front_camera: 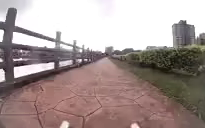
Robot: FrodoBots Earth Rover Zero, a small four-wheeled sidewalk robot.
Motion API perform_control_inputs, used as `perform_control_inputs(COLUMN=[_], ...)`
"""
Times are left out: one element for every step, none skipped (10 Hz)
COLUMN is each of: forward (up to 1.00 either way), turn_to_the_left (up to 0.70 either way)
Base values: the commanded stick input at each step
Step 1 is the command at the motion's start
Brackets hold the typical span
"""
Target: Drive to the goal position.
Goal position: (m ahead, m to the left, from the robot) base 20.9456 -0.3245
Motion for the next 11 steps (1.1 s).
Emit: perform_control_inputs(forward=[0.70,0.70,0.70,0.70,0.70,0.70,0.70,0.70,0.70,0.70,0.70], turn_to_the_left=[0.00,0.00,0.00,0.00,0.00,0.00,0.00,0.00,0.00,0.00,0.00])
